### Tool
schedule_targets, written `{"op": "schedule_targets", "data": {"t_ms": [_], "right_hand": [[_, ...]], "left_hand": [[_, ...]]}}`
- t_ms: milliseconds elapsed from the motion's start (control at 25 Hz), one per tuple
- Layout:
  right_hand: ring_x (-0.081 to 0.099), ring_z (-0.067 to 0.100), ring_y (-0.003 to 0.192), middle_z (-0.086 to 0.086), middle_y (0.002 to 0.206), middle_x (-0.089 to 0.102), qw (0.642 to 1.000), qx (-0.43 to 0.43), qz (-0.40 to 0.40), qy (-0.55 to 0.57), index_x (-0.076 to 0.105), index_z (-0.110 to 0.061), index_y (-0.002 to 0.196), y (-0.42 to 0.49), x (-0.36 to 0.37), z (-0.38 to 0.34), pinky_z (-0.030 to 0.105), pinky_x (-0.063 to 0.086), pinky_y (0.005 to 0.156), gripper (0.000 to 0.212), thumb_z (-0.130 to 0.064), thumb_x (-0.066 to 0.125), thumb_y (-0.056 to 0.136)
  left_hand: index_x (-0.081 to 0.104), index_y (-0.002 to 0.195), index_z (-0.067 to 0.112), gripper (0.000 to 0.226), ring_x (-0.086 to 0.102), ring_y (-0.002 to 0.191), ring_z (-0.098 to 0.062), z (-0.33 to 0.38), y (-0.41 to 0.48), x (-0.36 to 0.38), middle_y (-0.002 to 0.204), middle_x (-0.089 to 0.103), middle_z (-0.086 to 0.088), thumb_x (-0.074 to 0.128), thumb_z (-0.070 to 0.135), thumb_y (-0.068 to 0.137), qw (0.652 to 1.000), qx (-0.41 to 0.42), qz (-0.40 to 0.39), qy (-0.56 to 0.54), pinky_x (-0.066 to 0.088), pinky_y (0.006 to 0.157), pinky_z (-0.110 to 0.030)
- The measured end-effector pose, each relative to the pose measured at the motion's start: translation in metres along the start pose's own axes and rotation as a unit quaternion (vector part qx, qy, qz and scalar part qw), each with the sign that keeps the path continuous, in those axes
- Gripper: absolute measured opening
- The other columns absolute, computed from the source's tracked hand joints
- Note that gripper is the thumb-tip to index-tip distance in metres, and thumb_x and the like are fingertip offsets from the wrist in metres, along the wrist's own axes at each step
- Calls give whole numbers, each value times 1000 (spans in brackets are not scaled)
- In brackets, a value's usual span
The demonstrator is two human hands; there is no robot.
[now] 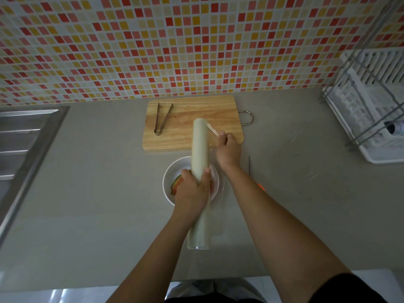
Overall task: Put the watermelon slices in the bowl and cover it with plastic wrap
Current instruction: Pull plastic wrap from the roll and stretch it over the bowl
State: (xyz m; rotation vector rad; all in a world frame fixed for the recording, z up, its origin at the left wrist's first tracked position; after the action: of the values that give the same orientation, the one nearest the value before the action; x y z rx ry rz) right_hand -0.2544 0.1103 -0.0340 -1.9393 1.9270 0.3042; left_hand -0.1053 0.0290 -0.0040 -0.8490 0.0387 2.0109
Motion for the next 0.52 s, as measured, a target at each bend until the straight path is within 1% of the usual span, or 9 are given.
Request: {"op": "schedule_targets", "data": {"t_ms": [80, 160, 200, 280, 360, 440, 520], "right_hand": [[53, 30, 73, 20, 83, 63, 999, -10, 37, -12, 53, 0, 91, -1, -3, 1, 27, 17, 54, 32, -25, 34, 99], [45, 25, 66, 21, 81, 62, 998, -24, 51, -21, 52, -1, 91, -2, -6, 2, 28, 15, 52, 29, -23, 33, 99], [43, 24, 64, 20, 80, 62, 998, -33, 56, -22, 51, -4, 89, -2, -7, 3, 28, 15, 51, 28, -22, 33, 100], [44, 22, 64, 18, 79, 61, 997, -41, 55, -28, 51, -4, 89, -2, -7, 6, 27, 17, 52, 29, -23, 33, 100], [45, 22, 64, 18, 77, 61, 998, -41, 48, -31, 52, -1, 91, -3, -5, 9, 27, 17, 51, 31, -24, 33, 100], [42, 23, 61, 20, 75, 60, 998, -45, 43, -24, 51, 0, 86, -4, -3, 12, 29, 14, 50, 30, -22, 35, 99], [41, 23, 61, 22, 77, 61, 998, -43, 34, -21, 47, -6, 79, -4, 0, 19, 28, 14, 51, 28, -23, 37, 99]], "left_hand": [[44, 101, 10, 41, 59, 77, -19, -1, -2, 0, 90, 61, -5, 43, 50, 92, 1000, -4, 11, -17, 43, 65, -31], [45, 99, 14, 39, 60, 77, -16, -3, -3, -1, 87, 60, 0, 42, 53, 91, 999, -12, 13, -39, 45, 68, -32], [46, 96, 18, 37, 59, 76, -13, -5, -4, -2, 83, 59, 3, 41, 54, 91, 999, -12, 10, -47, 45, 67, -31], [50, 81, 25, 31, 59, 71, -7, -7, -4, -6, 74, 59, 11, 42, 53, 91, 998, -10, 7, -65, 43, 61, -26], [53, 70, 30, 33, 60, 65, -1, -10, -5, -11, 65, 63, 12, 42, 52, 92, 997, -11, 7, -71, 40, 56, -19], [54, 68, 33, 34, 59, 63, 2, -13, -5, -15, 63, 63, 13, 40, 53, 92, 998, -10, 8, -60, 39, 54, -17], [55, 73, 33, 30, 58, 67, 0, -14, -5, -14, 70, 62, 11, 40, 50, 93, 999, 0, 5, -52, 41, 56, -20]]}}
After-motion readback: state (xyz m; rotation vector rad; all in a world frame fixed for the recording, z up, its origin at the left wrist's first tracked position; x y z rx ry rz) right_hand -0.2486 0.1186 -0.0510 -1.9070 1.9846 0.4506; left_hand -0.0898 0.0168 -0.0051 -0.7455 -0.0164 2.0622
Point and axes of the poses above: each hand's wrist, its own y-axis towards the middle knuckle, its own x-axis out of the palm, z = x × y, the point moved 6 cm from there along y, towards the middle knuckle
